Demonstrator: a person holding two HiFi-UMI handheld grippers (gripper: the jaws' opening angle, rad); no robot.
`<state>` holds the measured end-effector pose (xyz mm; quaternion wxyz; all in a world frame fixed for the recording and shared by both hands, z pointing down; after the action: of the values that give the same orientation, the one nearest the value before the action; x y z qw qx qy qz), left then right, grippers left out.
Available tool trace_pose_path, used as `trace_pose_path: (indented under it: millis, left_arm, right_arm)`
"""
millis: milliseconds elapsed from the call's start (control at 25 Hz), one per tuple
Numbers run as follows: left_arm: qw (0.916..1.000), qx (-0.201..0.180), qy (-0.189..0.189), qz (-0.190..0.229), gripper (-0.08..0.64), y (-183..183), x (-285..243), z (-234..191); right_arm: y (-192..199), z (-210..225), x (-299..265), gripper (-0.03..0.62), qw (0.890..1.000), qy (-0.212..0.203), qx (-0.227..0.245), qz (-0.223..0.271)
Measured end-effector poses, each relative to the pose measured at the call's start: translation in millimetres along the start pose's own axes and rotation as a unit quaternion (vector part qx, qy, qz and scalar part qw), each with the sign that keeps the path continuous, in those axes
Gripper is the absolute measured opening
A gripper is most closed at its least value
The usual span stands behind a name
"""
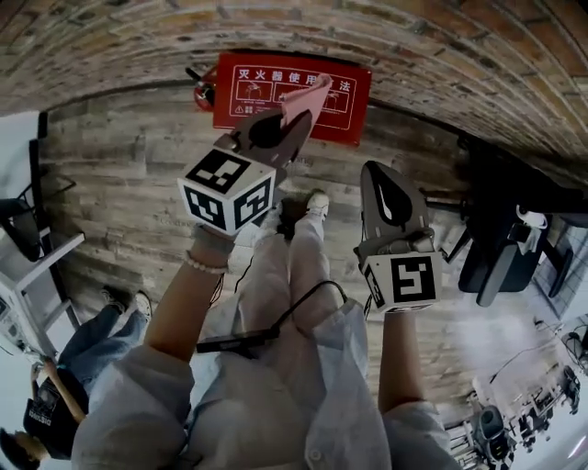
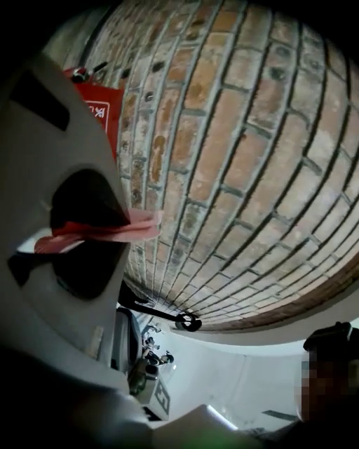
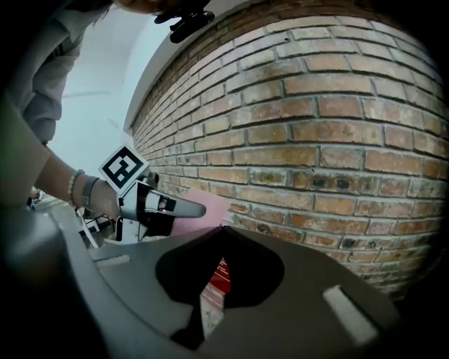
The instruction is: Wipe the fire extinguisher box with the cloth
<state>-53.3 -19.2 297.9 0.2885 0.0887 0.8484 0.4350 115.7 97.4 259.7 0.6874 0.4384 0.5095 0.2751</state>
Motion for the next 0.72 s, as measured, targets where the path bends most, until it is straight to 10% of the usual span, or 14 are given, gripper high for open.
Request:
trace_pose_path:
  millis: [720]
  left_arm:
    - [0.9711, -0.2, -0.013, 0.13, 0.011, -126, 181, 81]
  right_arm:
    - [-140, -56, 74, 0.008, 0.99, -0.002, 0.089, 0.113]
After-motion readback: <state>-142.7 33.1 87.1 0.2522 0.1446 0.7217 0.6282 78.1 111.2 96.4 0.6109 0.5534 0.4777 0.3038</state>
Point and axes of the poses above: the fingertips, and each gripper's own axes: x backward along the fingers, z to its right, y out of its underside, the point moved 9 cm from there along x, backward along the fingers
